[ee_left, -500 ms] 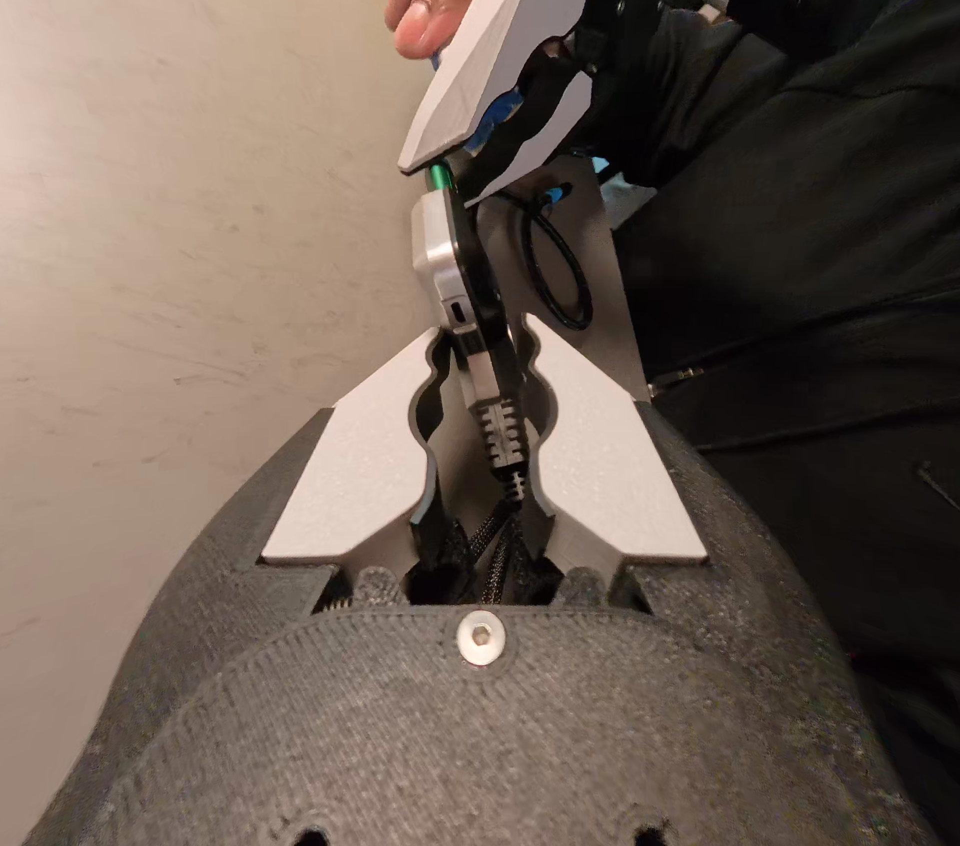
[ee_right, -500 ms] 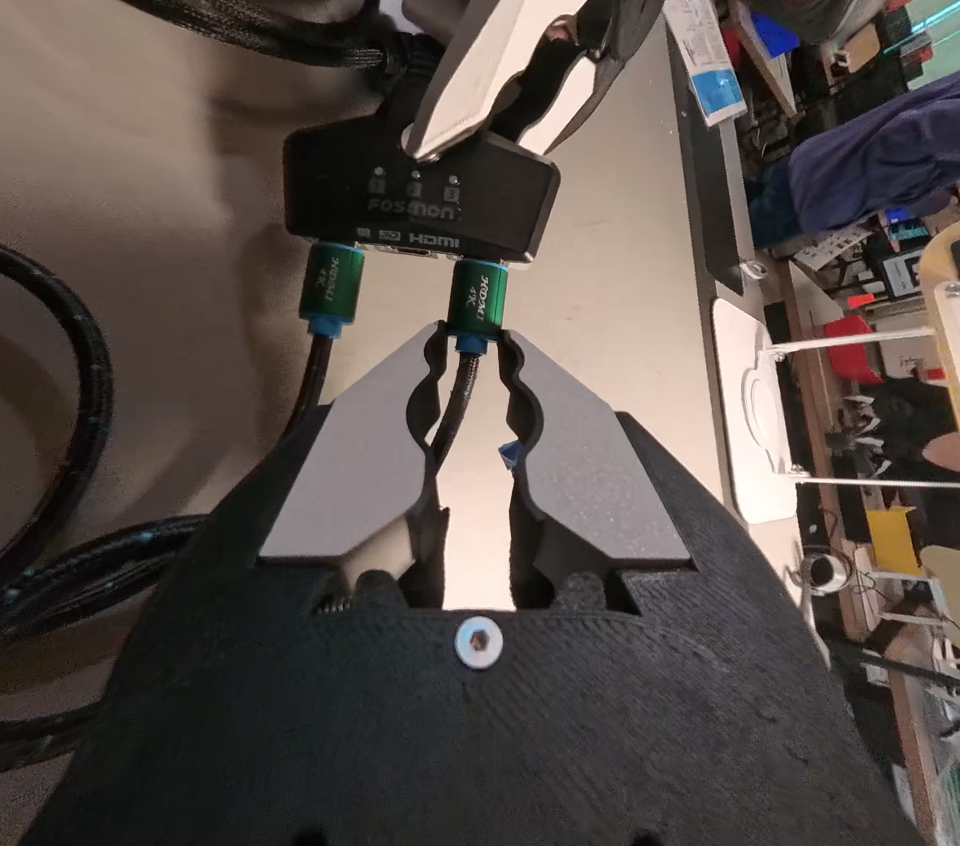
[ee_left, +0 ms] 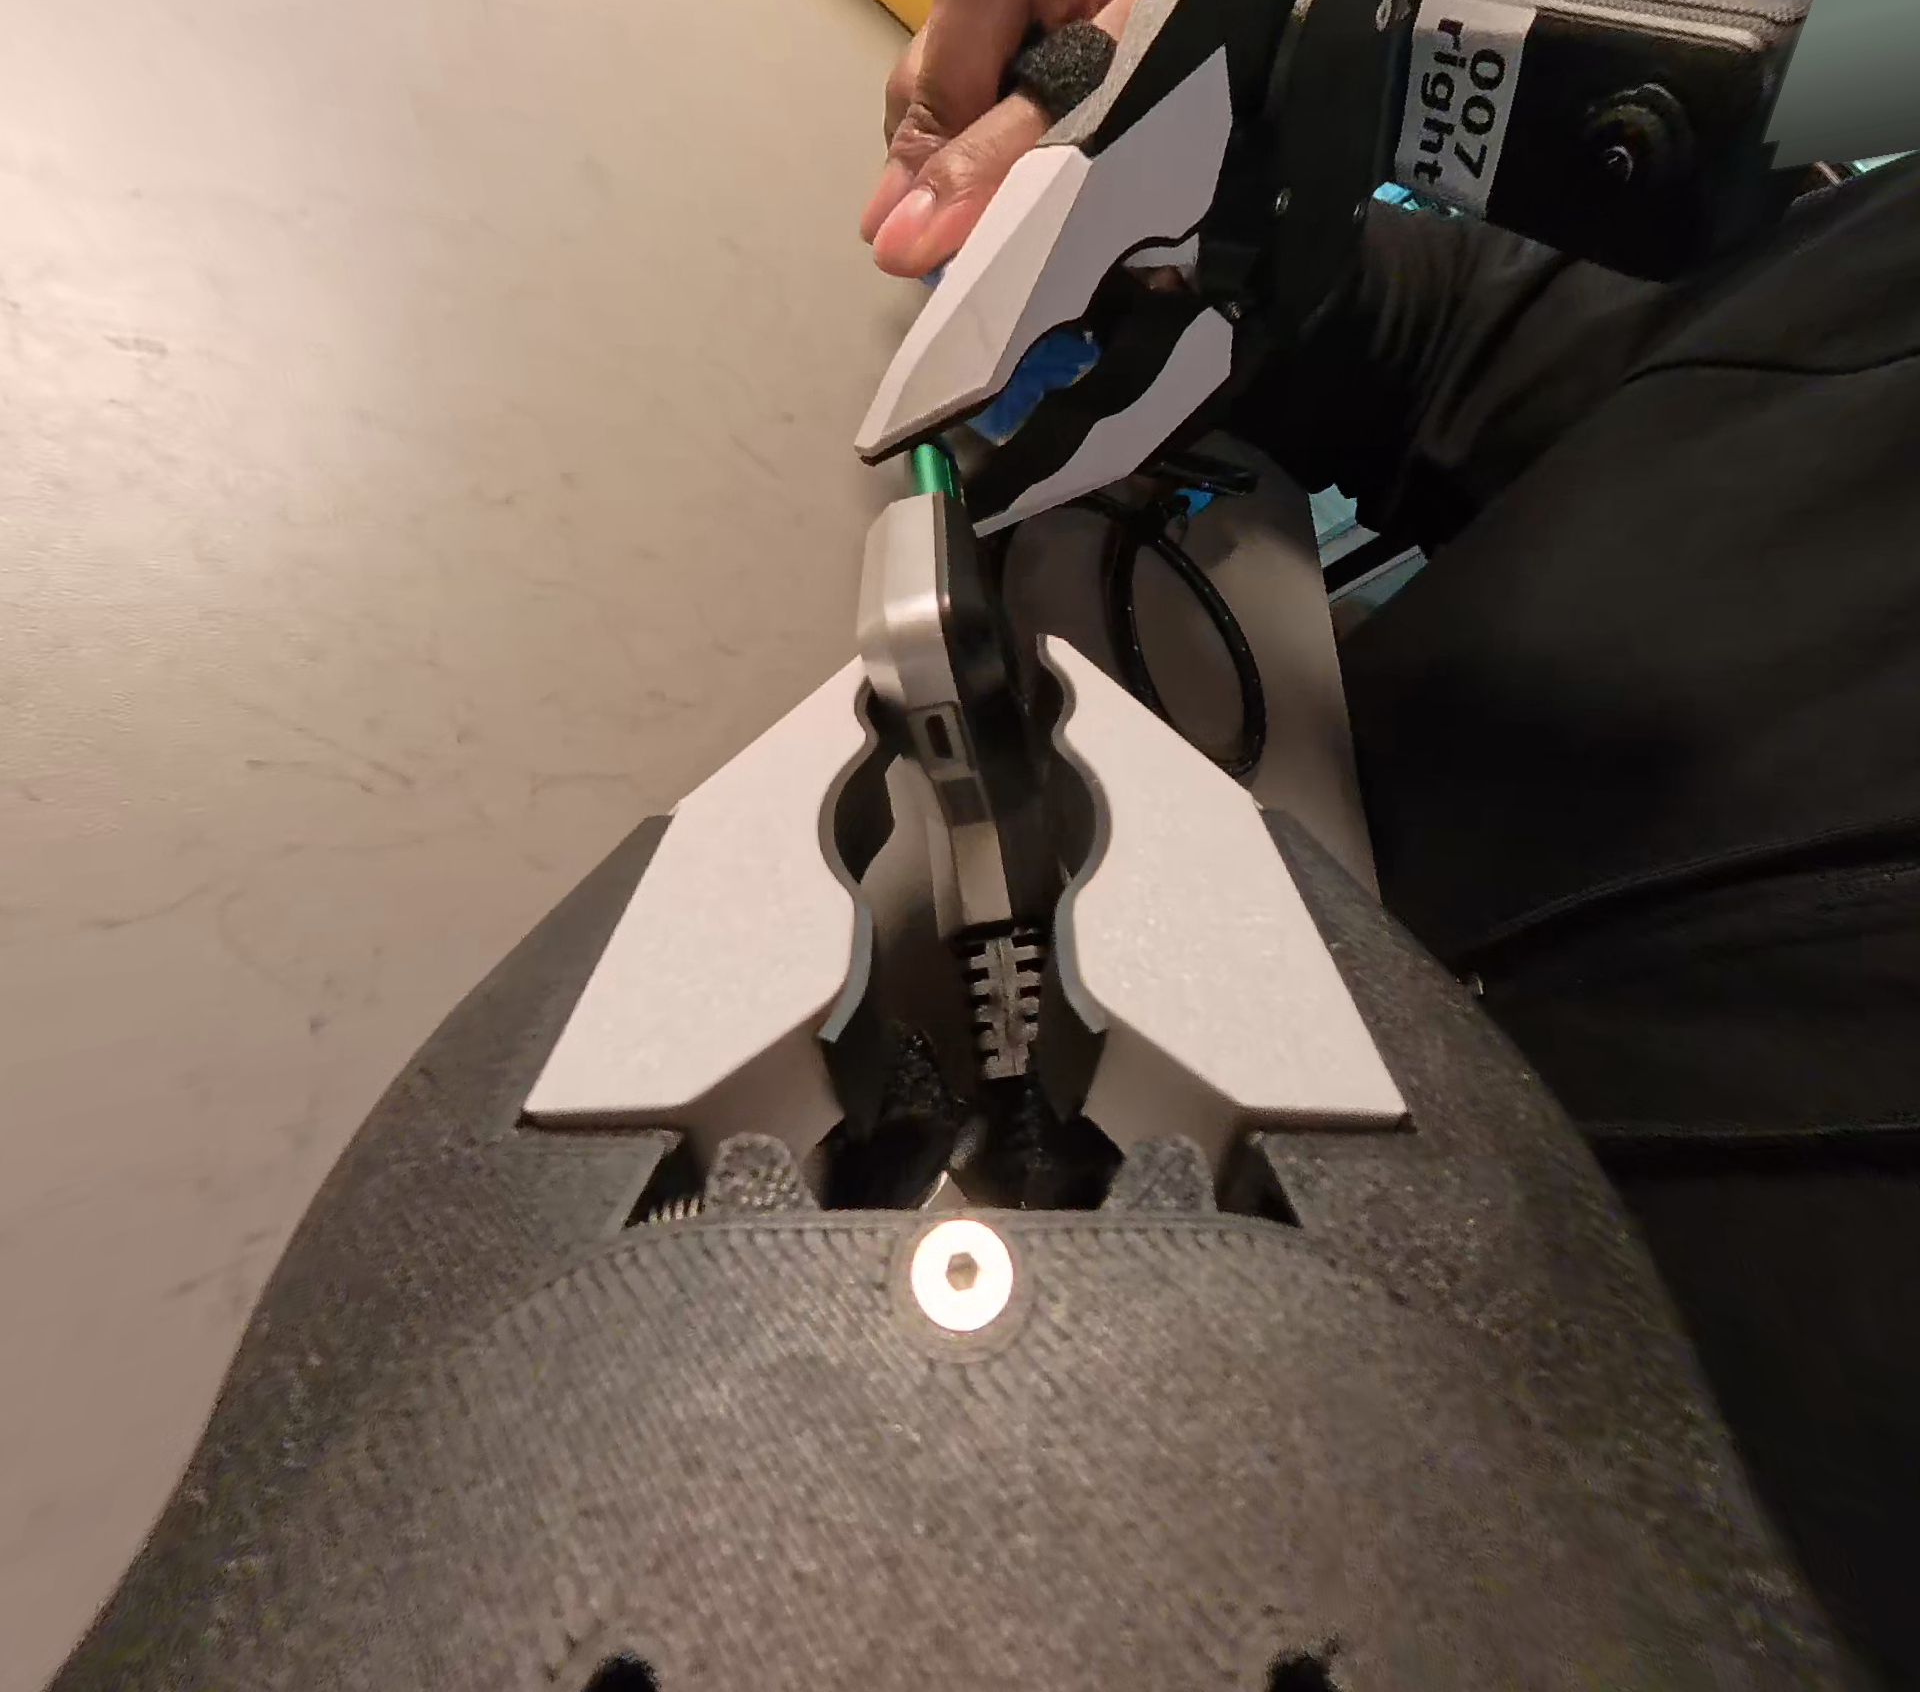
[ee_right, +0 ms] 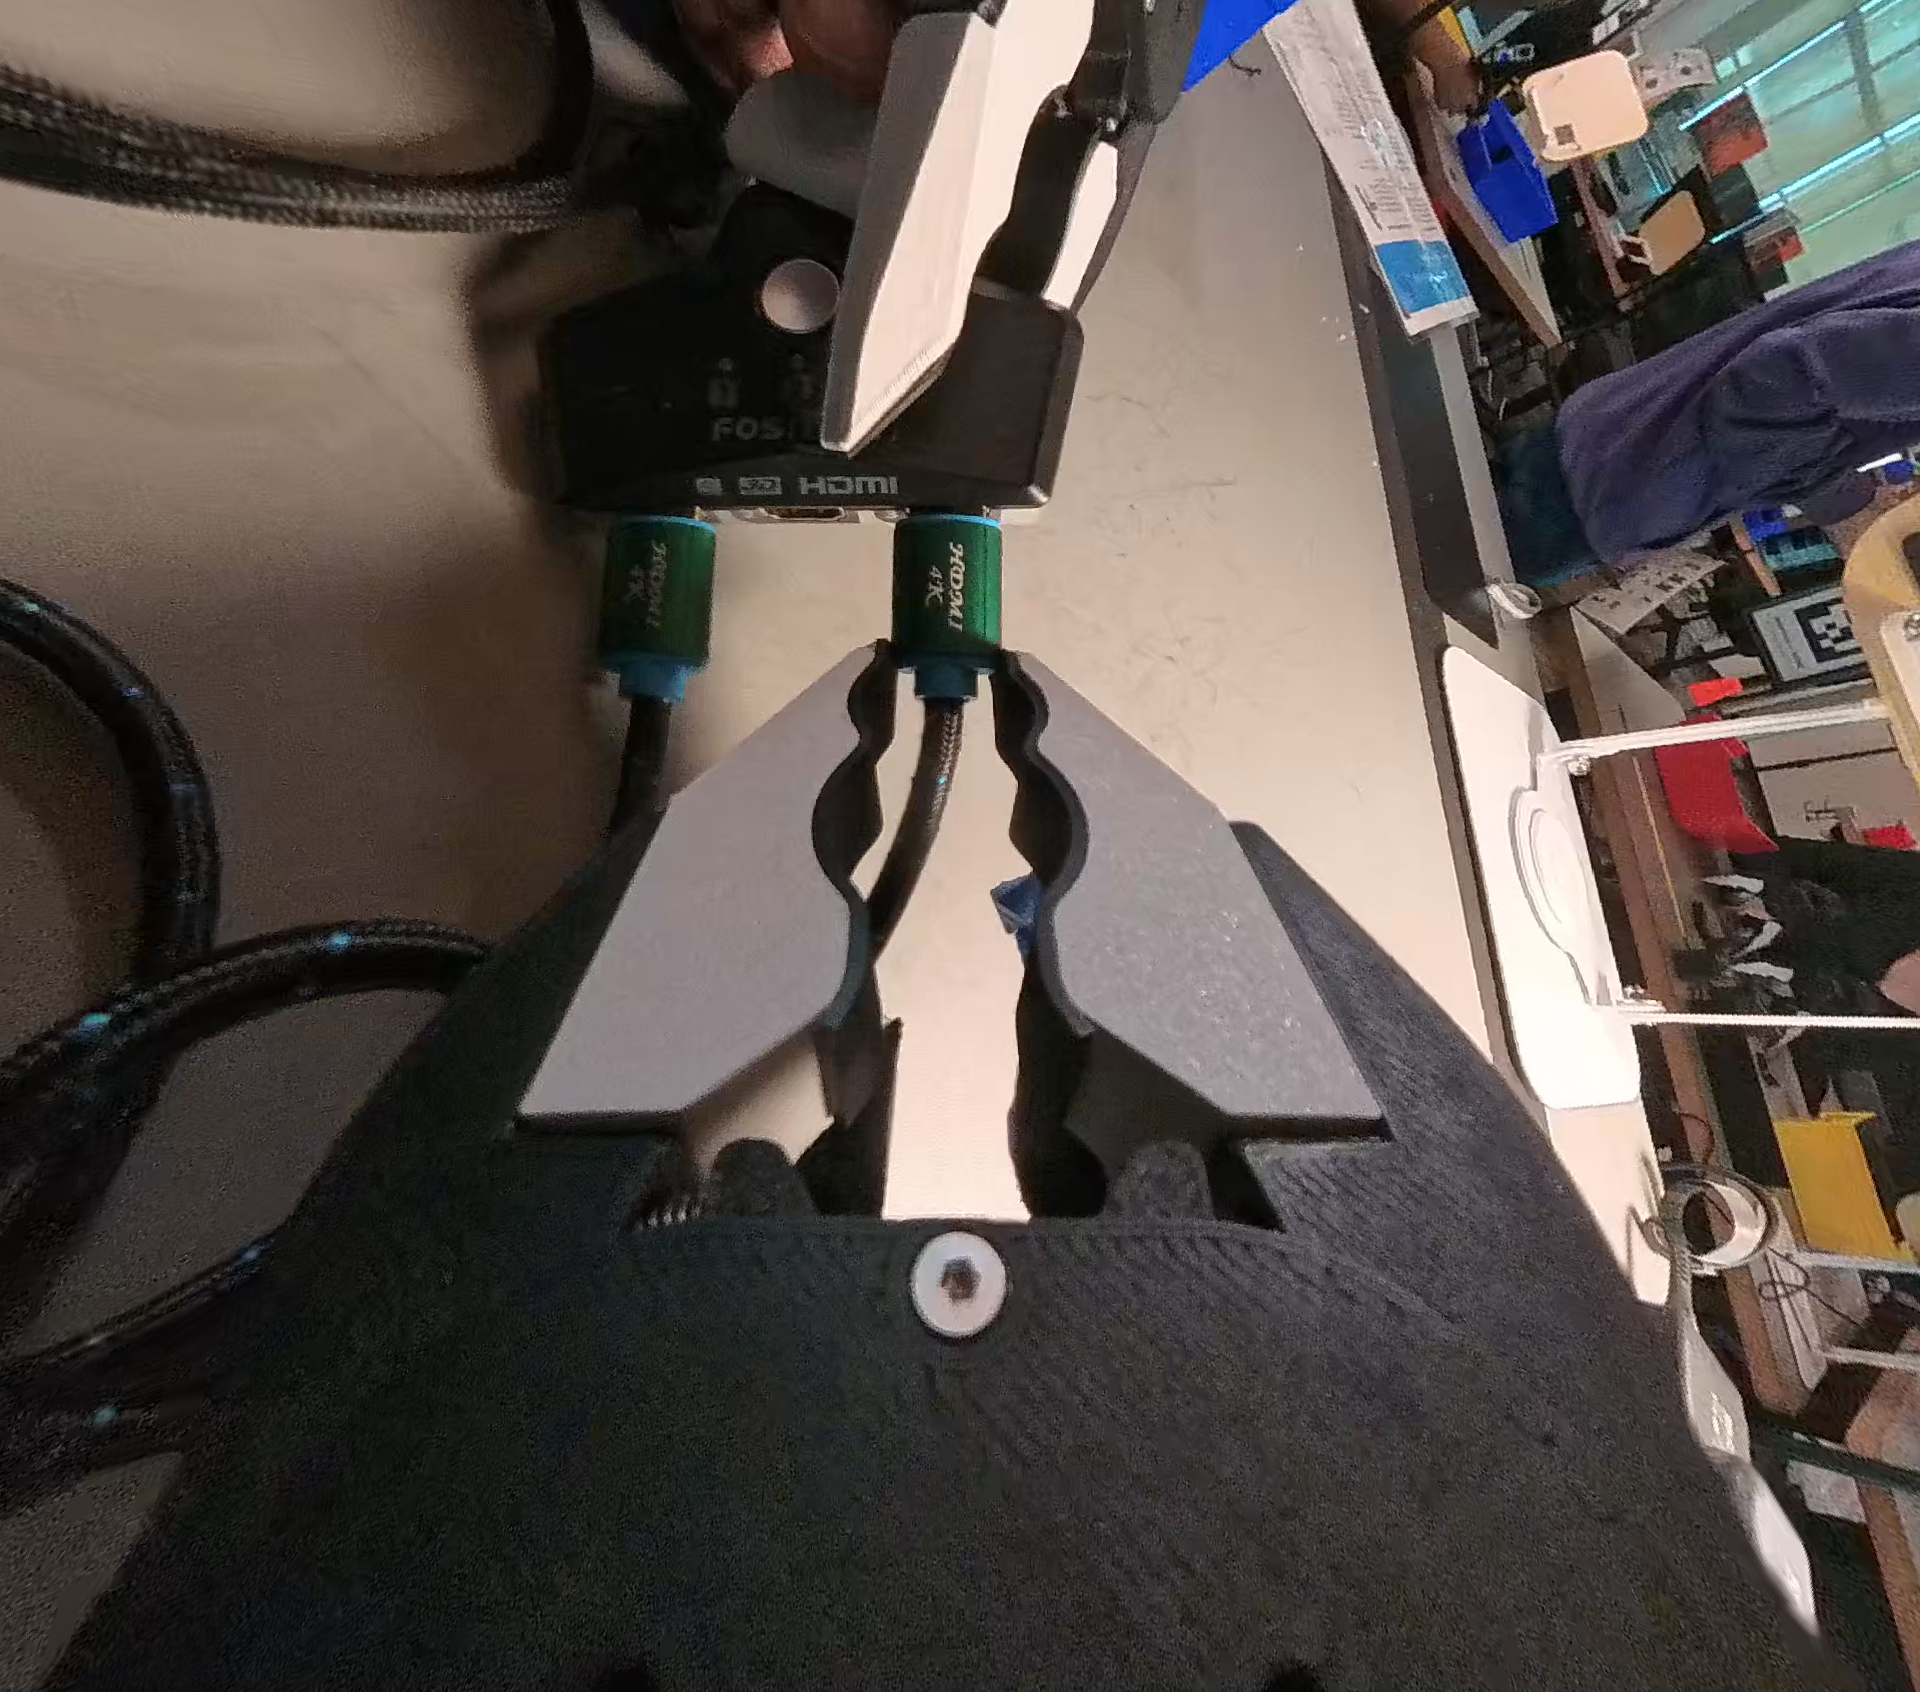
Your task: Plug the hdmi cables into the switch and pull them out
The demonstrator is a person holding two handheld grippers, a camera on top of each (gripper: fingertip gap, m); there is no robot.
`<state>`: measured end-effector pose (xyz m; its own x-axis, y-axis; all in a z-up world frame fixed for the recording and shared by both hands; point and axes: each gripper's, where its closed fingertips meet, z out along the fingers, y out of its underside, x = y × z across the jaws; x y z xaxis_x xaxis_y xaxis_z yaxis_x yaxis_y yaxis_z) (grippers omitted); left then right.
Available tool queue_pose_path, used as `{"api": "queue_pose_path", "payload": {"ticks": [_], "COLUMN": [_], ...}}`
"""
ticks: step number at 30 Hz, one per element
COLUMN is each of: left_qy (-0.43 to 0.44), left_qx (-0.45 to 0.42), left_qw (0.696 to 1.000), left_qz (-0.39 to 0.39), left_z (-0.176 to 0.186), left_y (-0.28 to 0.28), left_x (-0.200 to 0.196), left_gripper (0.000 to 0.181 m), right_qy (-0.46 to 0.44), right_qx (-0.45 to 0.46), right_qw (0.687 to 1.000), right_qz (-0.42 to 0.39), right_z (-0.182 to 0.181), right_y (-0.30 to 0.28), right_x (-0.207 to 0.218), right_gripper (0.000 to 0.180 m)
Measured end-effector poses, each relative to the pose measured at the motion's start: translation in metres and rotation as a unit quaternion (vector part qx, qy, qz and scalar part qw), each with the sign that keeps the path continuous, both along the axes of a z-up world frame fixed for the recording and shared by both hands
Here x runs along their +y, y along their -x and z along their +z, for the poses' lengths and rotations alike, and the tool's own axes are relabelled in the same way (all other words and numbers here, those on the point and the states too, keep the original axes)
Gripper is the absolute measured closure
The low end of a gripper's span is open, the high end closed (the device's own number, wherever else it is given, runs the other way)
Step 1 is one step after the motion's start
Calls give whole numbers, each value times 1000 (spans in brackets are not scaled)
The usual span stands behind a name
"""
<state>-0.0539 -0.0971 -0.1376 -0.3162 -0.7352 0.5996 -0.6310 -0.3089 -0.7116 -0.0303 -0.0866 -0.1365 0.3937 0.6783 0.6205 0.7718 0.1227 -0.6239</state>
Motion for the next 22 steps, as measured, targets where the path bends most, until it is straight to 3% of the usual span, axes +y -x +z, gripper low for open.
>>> {"api": "queue_pose_path", "payload": {"ticks": [22], "left_qy": [18], "left_qx": [-4], "left_qw": [1000], "left_qz": [-19], "left_z": [1], "left_y": [2], "left_x": [-8], "left_gripper": [158], "right_qy": [10], "right_qx": [-21], "right_qw": [999], "right_qz": [32], "right_z": [0], "right_y": [-3], "right_x": [-11], "right_gripper": [166]}}
